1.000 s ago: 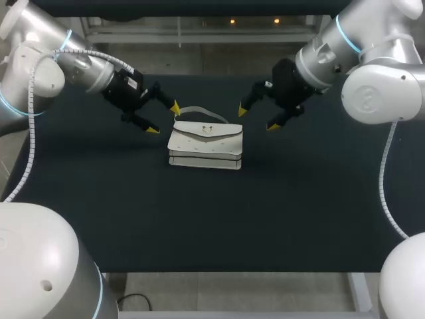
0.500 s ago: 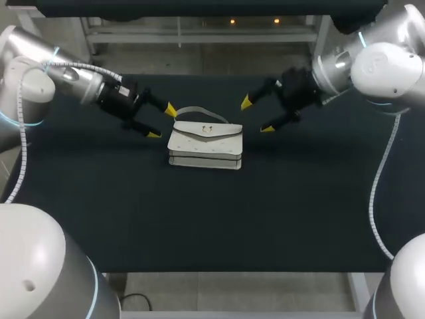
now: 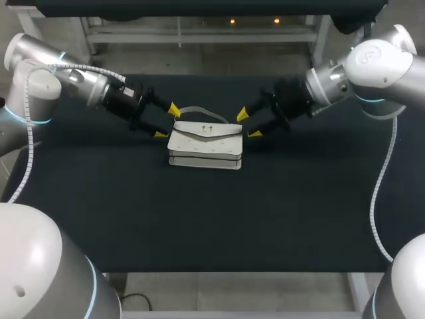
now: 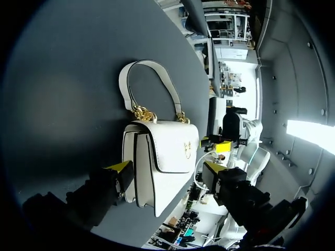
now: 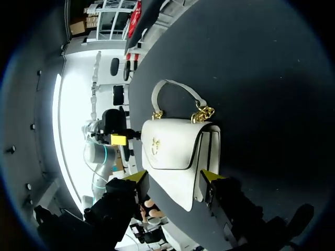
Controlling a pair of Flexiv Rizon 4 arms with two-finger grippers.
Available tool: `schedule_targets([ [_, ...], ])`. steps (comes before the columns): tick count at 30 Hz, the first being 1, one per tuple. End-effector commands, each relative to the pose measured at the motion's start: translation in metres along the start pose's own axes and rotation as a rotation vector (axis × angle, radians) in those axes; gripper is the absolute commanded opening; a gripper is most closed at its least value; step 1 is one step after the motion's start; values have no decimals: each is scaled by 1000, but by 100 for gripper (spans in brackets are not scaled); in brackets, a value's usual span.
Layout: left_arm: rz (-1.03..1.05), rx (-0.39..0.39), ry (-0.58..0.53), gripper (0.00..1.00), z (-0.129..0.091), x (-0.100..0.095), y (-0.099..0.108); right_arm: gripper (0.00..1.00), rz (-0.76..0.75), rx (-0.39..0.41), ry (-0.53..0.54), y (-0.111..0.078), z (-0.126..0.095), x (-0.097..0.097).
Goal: Pick up the bag, open it, inspect its contents, close it, and place it on the opposite side
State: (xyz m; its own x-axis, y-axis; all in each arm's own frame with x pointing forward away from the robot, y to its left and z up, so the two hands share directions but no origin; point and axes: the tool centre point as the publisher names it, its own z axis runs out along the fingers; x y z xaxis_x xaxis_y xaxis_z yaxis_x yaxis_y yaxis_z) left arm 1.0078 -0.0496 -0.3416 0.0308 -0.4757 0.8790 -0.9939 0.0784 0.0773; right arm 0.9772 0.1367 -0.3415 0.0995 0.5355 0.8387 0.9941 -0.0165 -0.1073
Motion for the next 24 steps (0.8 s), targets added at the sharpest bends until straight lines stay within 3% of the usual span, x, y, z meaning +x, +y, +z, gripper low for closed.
schedule_targets([
  [1,3,-24,29,83,4,-4,-6,62,6,-3,9,-1,1,-8],
  [4,12,-17,38,75,5,-2,-5,70,14,-5,8,-1,2,-13],
  [10,30,-31,44,60,10,1,-3,75,14,-5,26,0,6,-17],
  [13,34,-38,43,55,14,2,-4,71,16,8,40,2,12,-16],
  [20,26,-41,46,50,20,-1,-4,50,23,33,63,6,23,-14],
  [22,22,-44,45,59,22,-2,-4,49,24,38,69,7,24,-14],
  [24,16,-46,48,58,23,-3,-5,49,23,42,72,7,26,-13],
])
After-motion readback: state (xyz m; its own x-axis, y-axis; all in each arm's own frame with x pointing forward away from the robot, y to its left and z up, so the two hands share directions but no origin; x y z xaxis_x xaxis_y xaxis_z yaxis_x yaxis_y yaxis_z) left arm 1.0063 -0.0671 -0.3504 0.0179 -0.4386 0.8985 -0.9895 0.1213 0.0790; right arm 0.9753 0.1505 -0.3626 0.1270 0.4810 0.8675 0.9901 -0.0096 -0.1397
